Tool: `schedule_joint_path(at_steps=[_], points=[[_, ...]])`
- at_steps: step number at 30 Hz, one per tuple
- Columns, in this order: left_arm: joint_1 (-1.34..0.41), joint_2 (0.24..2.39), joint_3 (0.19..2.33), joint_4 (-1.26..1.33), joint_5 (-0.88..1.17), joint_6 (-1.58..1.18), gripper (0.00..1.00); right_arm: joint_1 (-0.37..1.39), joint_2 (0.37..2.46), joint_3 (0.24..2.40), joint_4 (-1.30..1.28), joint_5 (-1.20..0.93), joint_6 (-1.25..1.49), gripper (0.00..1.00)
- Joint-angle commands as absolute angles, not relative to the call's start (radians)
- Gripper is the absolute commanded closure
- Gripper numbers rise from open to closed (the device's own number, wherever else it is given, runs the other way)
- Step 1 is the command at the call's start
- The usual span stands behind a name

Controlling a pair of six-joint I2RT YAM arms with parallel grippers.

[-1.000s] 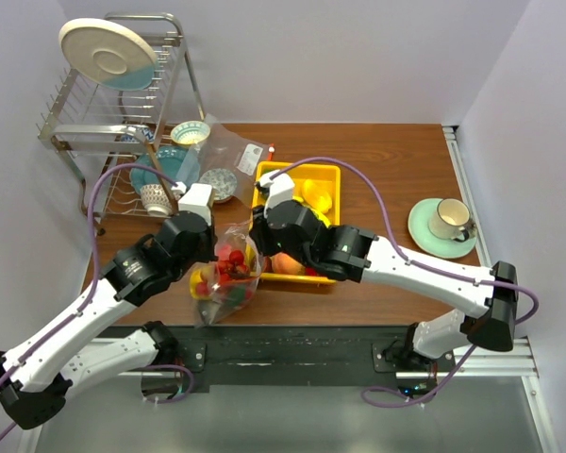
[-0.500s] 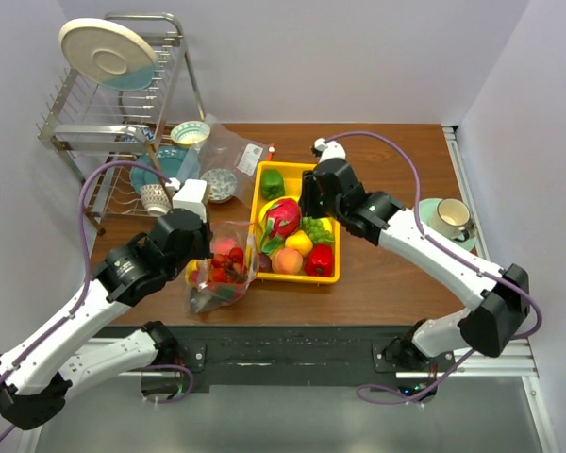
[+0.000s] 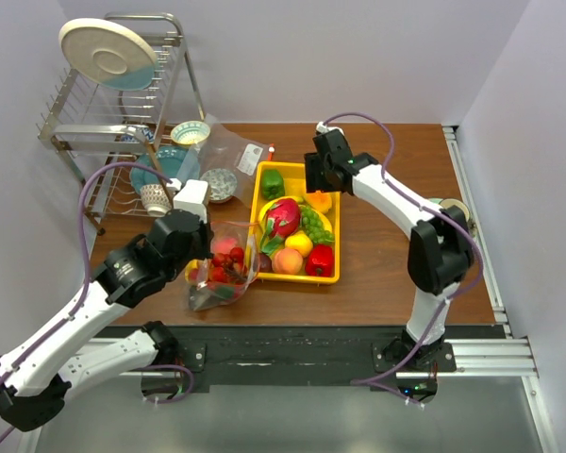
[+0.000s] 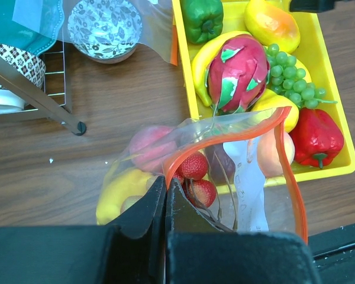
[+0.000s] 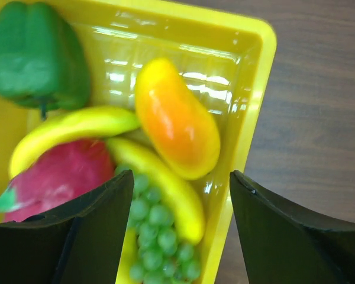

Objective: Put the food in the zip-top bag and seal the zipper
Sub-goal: Pick up the fake fruit from the bin.

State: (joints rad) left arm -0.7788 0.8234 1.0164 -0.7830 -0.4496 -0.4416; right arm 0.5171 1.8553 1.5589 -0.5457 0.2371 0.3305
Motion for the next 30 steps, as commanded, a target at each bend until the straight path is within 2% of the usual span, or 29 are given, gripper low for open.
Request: schedule_joint_path(at_steps=[1, 8, 16, 17, 21, 24, 30], points=[[-0.773, 0.805, 1.017, -0.721, -0.456, -0.428, 1.00, 0.514, 1.968, 1.693, -0.600, 0.250, 0.241, 0.30], [-0.773, 0.796, 1.015, -0.729, -0.472, -0.428, 1.00, 0.514, 2.112, 1.808, -0.643, 0.250, 0.193, 0.29], [-0.773, 0.798, 1.017, -0.729, -0.468, -0.428, 1.00, 0.503, 2.201, 1.827, -0.661, 0.241, 0.187, 0.29], [-0.775, 0.799, 1.020, -0.729, -0.462, -0.429, 1.00, 0.503, 2.207, 1.833, -0.667, 0.235, 0.186, 0.30], [-0.775, 0.801, 1.020, -0.730, -0.451, -0.434, 1.00, 0.502, 2.194, 1.824, -0.672, 0.213, 0.192, 0.51], [-0.775, 0.798, 1.014, -0.729, -0.446, -0.437, 1.00, 0.503, 2.135, 1.793, -0.646, 0.212, 0.193, 0.61], [-0.775, 0.798, 1.003, -0.715, -0.442, -0.437, 1.00, 0.502, 2.004, 1.744, -0.612, 0.199, 0.187, 0.64]])
